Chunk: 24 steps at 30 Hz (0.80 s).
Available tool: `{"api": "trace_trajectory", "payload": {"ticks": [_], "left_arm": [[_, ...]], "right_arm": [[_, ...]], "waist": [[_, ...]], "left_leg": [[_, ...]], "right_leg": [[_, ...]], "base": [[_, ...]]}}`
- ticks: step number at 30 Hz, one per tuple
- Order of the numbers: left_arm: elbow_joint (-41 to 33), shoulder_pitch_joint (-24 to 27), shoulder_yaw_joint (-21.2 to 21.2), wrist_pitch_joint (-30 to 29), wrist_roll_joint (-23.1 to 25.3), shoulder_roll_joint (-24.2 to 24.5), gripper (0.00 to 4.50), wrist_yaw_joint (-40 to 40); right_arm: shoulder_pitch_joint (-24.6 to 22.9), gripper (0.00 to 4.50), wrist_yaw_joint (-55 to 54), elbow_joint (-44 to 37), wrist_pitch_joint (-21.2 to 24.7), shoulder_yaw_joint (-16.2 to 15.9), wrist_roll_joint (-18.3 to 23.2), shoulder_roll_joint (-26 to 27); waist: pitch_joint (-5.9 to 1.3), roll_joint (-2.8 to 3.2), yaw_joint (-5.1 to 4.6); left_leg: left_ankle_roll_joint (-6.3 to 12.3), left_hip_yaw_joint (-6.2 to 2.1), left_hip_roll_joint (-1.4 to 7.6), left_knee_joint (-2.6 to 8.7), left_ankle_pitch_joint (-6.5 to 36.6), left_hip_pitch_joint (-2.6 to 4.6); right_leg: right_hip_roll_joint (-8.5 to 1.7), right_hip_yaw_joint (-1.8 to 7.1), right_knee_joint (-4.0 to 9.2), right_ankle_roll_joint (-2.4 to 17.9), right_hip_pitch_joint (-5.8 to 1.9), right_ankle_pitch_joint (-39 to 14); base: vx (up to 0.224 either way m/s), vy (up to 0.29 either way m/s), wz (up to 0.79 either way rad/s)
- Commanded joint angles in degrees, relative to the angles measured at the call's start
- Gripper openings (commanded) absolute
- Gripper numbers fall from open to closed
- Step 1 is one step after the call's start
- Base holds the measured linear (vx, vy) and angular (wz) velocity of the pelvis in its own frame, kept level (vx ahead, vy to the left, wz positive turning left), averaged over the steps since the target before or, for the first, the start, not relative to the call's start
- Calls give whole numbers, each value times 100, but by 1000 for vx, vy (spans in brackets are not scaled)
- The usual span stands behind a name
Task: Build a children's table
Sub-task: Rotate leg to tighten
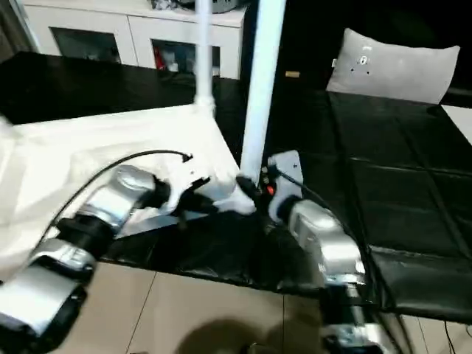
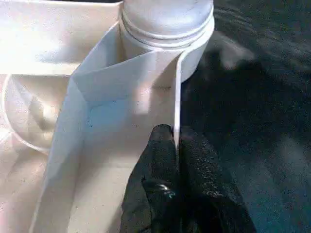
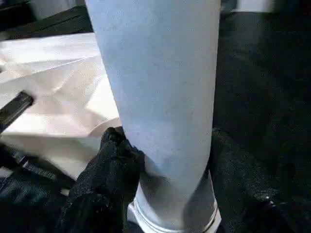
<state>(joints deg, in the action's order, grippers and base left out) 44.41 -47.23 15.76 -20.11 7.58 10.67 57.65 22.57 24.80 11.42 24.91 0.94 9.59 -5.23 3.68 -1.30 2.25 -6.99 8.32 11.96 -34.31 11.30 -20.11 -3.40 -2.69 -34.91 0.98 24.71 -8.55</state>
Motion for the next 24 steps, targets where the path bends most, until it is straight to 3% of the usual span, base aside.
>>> {"api": "trace_trajectory", "payload": {"ticks": [1,5,11,17,20,24], "left_arm": [[-352,-329,-105,53,-285,-366,0,-208],[-473,-246,-16,52,-192,-279,0,-126],[-551,-115,65,205,-122,-59,0,70],[-327,-53,237,883,-42,443,0,733],[-202,-116,311,1131,-29,656,0,1086],[-239,-109,483,1568,-67,884,0,1724]], "right_arm": [[-20,263,114,83,-56,-506,52,392],[-51,308,64,58,-187,-479,107,463],[-144,357,229,-126,-260,-349,210,388],[-261,408,1477,-126,-527,-484,402,-328],[-293,441,2267,-166,-641,-561,488,-835],[-267,447,3012,-145,-623,-605,580,-1307]], "waist": [[-483,32,55],[-475,45,43],[-449,38,45],[-450,40,46],[-443,22,109],[-451,13,169]], "left_leg": [[228,95,-55,361,522,-84],[294,101,-47,363,558,-79],[274,103,-44,380,800,-71],[344,104,-31,377,849,-73],[383,105,-20,372,860,-61],[406,110,3,372,793,-53]], "right_leg": [[-270,175,424,1005,-465,-1346],[-276,181,397,1215,-488,-920],[-293,187,452,1078,-481,-1442],[-284,190,446,1122,-490,-1304],[-299,187,448,1128,-485,-1420],[-313,197,423,1182,-470,-1310]], "base": [[0,0,0],[0,0,0],[0,0,0],[0,0,0],[0,0,0],[0,0,0]]}}
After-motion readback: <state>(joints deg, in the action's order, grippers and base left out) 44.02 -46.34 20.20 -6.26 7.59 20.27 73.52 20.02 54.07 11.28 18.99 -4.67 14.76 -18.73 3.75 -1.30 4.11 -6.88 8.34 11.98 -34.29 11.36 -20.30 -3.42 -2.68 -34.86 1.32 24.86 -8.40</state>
